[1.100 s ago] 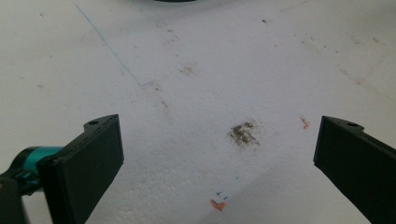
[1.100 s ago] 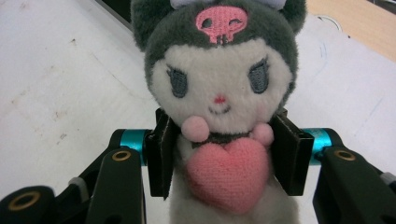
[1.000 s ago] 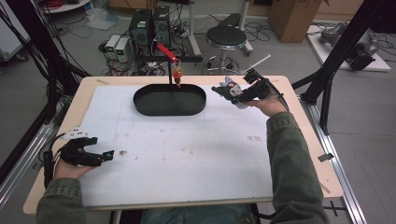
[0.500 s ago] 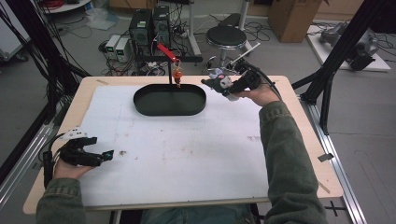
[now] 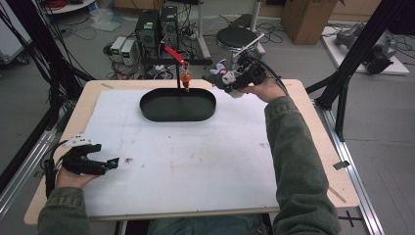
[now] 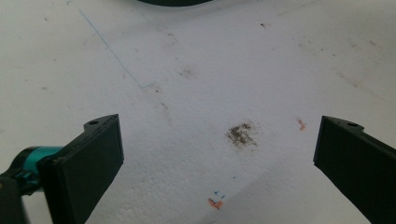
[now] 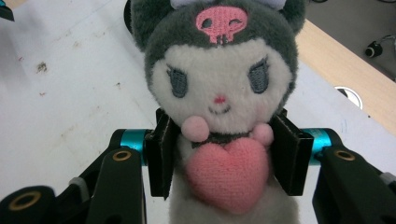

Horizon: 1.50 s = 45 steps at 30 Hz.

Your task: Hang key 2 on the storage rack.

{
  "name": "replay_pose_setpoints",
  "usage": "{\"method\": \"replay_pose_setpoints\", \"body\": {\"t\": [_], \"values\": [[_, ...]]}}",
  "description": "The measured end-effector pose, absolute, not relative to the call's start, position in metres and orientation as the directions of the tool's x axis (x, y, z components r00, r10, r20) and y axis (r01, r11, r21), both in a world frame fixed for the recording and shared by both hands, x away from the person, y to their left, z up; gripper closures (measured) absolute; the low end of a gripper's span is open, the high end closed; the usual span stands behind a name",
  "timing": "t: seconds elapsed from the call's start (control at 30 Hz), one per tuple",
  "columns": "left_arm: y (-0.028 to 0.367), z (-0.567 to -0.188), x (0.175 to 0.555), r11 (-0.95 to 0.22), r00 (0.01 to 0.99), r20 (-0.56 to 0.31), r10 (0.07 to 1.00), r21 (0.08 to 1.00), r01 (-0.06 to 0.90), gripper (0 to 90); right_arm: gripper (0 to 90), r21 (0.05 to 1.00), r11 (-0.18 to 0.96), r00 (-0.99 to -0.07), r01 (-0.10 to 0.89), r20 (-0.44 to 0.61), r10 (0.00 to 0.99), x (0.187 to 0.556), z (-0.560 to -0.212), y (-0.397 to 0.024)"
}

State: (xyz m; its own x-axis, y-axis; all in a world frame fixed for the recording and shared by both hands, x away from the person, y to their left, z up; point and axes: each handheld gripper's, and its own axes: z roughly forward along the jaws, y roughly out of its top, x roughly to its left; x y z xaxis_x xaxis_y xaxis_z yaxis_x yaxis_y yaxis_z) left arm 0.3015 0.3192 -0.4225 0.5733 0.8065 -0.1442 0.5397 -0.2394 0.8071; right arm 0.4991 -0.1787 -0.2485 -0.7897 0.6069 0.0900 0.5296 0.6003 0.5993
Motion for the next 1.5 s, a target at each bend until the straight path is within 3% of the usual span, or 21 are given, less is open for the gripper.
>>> {"method": "replay_pose_setpoints", "body": {"t": [0.57, 0.77, 1.5], "values": [[0.319, -0.421, 0.300, -0.233, 0.578, -0.149, 0.803, 0.813, 0.534, 2.0, 48.7, 0.606, 0.547, -0.744, 0.578, 0.114, 0.659, 0.525, -0.238, -0.153], [0.318, -0.422, 0.300, -0.234, 0.579, -0.147, 0.802, 0.815, 0.530, 2.0, 48.7, 0.599, 0.555, -0.731, 0.577, 0.074, 0.679, 0.533, -0.244, -0.146], [0.320, -0.422, 0.301, -0.231, 0.575, -0.151, 0.804, 0.812, 0.536, 2.0, 48.8, 0.670, 0.442, -0.665, 0.597, 0.104, 0.740, 0.551, -0.245, -0.141]]}}
